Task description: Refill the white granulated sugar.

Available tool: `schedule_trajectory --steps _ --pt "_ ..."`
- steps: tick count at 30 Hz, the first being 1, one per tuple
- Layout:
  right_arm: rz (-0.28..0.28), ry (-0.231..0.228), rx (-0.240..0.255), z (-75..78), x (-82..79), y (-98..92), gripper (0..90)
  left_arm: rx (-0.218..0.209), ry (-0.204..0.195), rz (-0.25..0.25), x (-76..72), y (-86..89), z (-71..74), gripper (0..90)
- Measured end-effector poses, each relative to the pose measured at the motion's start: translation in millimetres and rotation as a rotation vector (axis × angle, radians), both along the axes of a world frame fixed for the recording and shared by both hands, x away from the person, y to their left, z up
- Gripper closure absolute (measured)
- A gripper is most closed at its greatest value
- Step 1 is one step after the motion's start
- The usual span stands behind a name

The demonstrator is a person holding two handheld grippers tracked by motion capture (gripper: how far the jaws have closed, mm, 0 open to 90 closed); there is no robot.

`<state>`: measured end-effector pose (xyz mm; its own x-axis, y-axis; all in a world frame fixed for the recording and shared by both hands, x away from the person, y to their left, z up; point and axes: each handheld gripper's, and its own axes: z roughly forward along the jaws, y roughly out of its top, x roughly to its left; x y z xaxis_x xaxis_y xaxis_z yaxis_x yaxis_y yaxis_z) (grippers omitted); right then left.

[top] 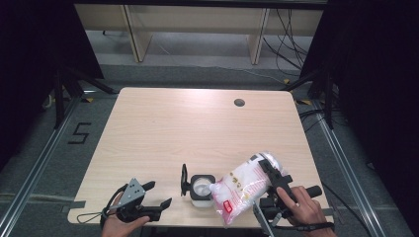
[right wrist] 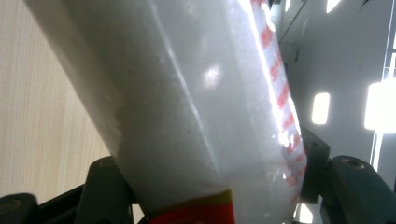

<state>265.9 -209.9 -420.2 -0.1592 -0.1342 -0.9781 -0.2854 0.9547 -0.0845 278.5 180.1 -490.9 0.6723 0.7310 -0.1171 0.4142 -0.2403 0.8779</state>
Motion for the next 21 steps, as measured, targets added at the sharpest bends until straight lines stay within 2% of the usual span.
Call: schedule_trajectory --steps 1,3,10,13,15,16,17,18,19,20,21 --pt "-0.007 0.017 0.024 -2.2 0.4 -0.7 41.2 0.0 0.0 0.0 0.0 0.0 0.0 17.7" --pt "-0.001 0.023 0.036 -2.6 1.1 -1.0 41.2 -0.001 0.0 0.001 0.0 0.0 0.0 17.6" --pt "-0.007 0.017 0.037 -2.0 0.8 -0.7 41.3 0.009 -0.009 -0.008 0.2 0.8 0.7 17.6" --pt "0.013 -0.01 -0.002 0.3 0.8 0.7 41.3 -0.001 0.001 -0.001 0.1 0.1 0.1 17.6" --pt "0.011 -0.011 -0.003 0.4 0.6 0.9 41.3 -0.014 0.001 0.002 -0.1 -1.7 -0.2 17.6" --pt "0.013 -0.003 -0.003 0.4 0.9 1.1 41.3 0.002 0.0 -0.005 -0.3 -0.3 0.3 17.6" --pt "-0.001 0.014 0.027 -2.4 0.5 0.4 41.3 -0.001 -0.001 -0.002 -0.5 -0.3 0.3 17.6" --pt "-0.008 0.02 0.027 -2.5 0.1 0.5 41.3 -0.004 -0.006 -0.002 -0.3 -0.2 0.5 17.6" --pt "0.005 0.007 0.04 -3.7 0.9 0.5 41.3 0.004 -0.005 -0.006 0.3 0.9 0.7 17.6" --pt "0.005 -0.004 -0.01 -0.3 0.2 2.3 41.3 0.008 -0.008 -0.01 0.8 1.0 0.7 17.5" --pt "-0.007 0.005 0.024 -2.4 -0.4 1.8 41.4 0.0 0.0 -0.003 0.4 0.0 0.1 17.5"
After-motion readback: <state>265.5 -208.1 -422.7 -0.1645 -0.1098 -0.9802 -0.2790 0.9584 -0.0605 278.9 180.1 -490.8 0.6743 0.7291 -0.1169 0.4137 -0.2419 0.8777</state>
